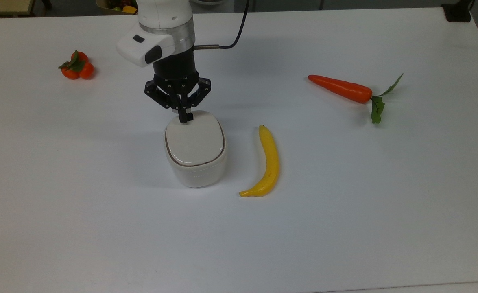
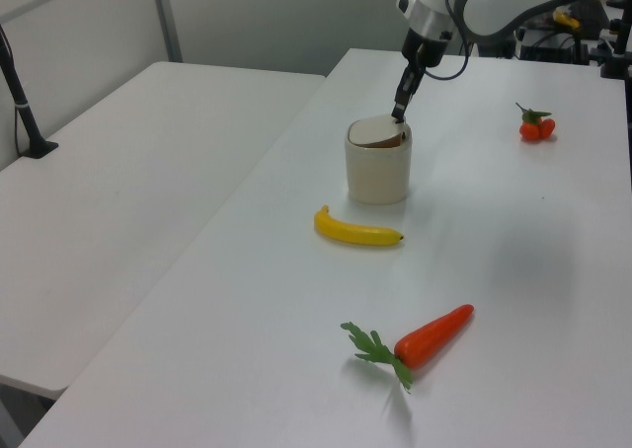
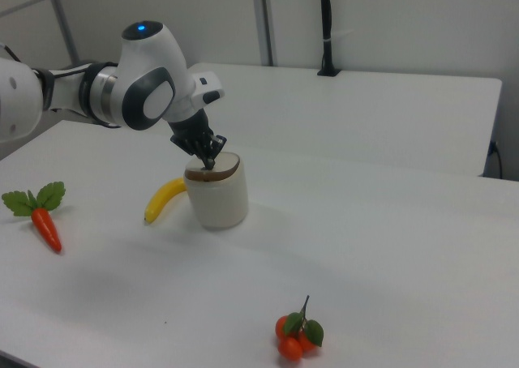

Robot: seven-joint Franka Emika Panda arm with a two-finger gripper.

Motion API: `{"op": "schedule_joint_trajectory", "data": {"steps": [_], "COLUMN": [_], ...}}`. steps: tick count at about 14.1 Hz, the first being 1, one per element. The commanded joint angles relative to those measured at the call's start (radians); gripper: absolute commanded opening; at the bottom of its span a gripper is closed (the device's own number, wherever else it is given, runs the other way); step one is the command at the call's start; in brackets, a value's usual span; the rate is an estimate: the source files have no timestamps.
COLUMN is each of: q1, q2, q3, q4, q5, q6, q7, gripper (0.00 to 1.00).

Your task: Close garbage bin

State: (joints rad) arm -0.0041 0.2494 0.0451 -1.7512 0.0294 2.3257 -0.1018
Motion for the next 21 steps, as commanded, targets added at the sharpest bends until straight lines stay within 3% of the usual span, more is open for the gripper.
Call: {"op": "schedule_joint_trajectory", "data": {"steps": [1,10,16,17,19,20,21], "q1": [-0.001,-0.001,-0.002,-0.002,-0.002,-0.002,-0.002], "q2": [-0.002,0.024,-0.054,-0.068,-0.106,-0.136,-0.153], "q3": [-0.002,-0.002,-0.001,-0.001,-0.005,-0.022,-0.031], "q4": [-0.027,-0.036,0.001,0.025,0.036,0.036,0.036], "q5": [-0.023,-0.042,-0.022,-0.02,0.033,0.067,0.081], "q6": [-0.019,-0.012,-0.092,-0.147,-0.213,-0.259,-0.3], "q7": [-0.016,-0.018,-0.007,-0.006,-0.003,0.005,0.008], "gripper": [0.01,0.01,0.01,0.06,0.25,0.45,0.55]}}
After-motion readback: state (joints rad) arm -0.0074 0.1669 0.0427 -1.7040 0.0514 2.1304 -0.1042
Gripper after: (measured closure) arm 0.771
